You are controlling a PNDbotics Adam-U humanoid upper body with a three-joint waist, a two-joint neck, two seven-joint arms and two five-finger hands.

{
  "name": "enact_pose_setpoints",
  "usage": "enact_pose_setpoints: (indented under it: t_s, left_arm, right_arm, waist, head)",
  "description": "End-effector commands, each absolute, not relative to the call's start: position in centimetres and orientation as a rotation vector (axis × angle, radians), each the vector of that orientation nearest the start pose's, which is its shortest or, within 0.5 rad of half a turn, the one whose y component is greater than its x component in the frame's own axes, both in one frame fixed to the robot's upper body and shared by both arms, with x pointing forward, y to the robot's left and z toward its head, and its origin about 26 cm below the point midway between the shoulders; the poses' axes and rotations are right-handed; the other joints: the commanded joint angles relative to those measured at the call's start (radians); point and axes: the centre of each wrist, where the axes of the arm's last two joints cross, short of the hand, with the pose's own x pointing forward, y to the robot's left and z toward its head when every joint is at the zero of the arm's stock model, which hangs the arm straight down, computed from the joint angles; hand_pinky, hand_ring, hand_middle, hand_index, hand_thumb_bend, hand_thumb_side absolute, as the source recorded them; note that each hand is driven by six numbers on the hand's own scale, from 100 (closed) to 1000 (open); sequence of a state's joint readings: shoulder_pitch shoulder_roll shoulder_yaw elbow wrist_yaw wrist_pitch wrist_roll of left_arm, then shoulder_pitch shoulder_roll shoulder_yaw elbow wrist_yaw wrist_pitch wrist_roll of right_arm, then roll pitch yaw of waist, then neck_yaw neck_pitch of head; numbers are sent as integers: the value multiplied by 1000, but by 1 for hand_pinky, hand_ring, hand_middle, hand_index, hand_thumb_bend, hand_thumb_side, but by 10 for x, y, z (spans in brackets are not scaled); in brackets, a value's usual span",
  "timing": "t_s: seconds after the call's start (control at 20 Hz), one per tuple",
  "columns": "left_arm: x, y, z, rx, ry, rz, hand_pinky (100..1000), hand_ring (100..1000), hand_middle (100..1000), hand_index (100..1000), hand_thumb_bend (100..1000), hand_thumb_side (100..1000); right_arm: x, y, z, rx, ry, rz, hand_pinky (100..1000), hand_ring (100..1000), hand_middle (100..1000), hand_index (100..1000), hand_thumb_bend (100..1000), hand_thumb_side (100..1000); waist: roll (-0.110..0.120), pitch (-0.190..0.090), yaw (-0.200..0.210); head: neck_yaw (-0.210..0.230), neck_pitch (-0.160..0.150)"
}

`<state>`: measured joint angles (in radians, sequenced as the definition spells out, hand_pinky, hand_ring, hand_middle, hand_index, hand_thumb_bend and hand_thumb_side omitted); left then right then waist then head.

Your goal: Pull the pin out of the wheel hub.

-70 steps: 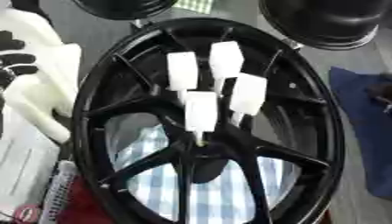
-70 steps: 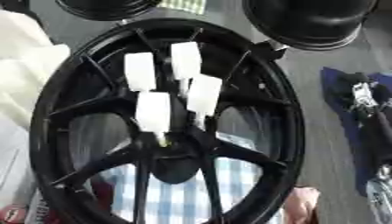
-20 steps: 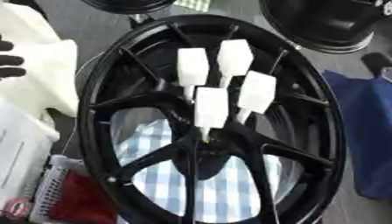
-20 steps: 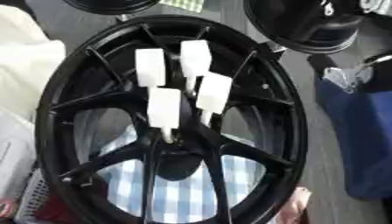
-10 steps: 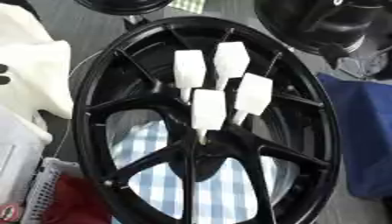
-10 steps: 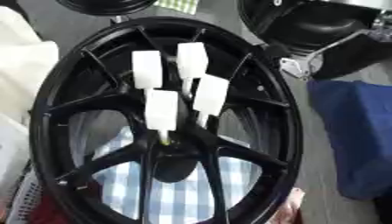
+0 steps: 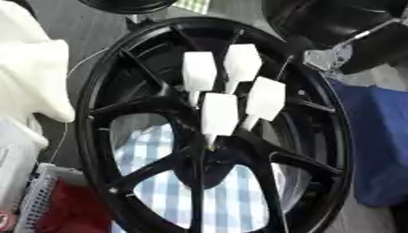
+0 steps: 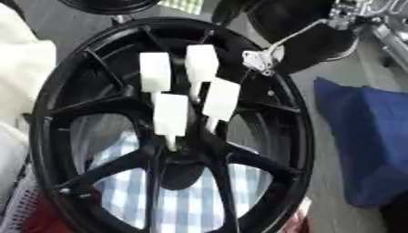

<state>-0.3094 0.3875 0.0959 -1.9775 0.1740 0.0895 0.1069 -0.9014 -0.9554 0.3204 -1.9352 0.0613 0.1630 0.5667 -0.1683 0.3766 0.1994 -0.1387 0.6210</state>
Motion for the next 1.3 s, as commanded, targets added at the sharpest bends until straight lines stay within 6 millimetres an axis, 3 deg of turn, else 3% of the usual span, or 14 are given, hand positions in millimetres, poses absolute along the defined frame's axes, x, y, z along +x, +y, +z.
enact_pose_setpoints:
  t_s: [0.05,0.4,0.5,0.6,1.3]
  left_arm:
    - [298,294,224,183,-2241,-162,664,656,658,754,127,834]
    - [299,293,225,177,-2243,-159,664,656,658,754,128,834]
    - [299,293,225,177,-2243,-158,664,656,658,754,128,835]
    - [299,293,224,179,-2242,-157,664,656,658,754,129,836]
    - [299,293,225,188,-2243,-157,664,655,658,754,131,847]
  right_arm:
    - [302,-232,380,-552,-1854,1723,867,851,742,819,100,351]
    - [315,-221,377,-549,-1859,1729,873,883,778,846,100,336]
    - [317,-221,375,-557,-1855,1740,876,888,786,856,100,305]
    - [318,-221,374,-573,-1852,1746,880,894,792,862,100,210]
    - [331,-224,367,-697,-1832,1700,888,904,798,888,100,215]
  waist:
    - [7,-17,0]
    - [9,-15,4]
    - [9,-14,5]
    - [7,-12,5]
    - [-9,21,19]
  head:
    - [-16,-13]
    - [-23,-6]
    - [-22,-2]
    - [-18,1]
    - [-17,0]
